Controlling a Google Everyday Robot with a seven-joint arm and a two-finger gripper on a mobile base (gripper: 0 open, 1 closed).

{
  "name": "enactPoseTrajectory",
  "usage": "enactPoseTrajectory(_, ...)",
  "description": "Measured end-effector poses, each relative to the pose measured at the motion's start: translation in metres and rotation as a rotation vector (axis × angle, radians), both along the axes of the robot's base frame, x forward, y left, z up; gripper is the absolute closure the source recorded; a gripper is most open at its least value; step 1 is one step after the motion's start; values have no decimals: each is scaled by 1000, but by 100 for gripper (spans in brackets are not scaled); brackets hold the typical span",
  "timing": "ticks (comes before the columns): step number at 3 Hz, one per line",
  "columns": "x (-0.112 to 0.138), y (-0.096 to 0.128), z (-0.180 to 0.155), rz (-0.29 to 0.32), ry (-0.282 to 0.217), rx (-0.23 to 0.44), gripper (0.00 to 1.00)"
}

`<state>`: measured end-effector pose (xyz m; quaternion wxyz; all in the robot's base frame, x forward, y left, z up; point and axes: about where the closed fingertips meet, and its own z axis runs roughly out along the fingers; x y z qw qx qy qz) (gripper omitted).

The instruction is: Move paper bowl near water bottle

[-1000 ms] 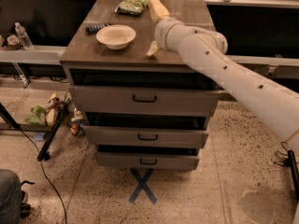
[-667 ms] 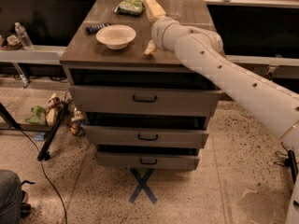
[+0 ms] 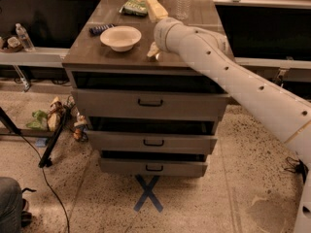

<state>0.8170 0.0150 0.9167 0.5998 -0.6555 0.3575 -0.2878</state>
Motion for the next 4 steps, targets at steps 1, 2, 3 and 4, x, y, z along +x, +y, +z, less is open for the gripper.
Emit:
enactPoseTrajectory(1,3,21,3,51,-14,-7,0)
enactPoseTrajectory(2,1,34,8,95,-19,-16,10)
enactPoseTrajectory(3,-6,47,7,158,6,-16,40)
enactPoseTrajectory(4,-6,56,2,188,24,-13,42)
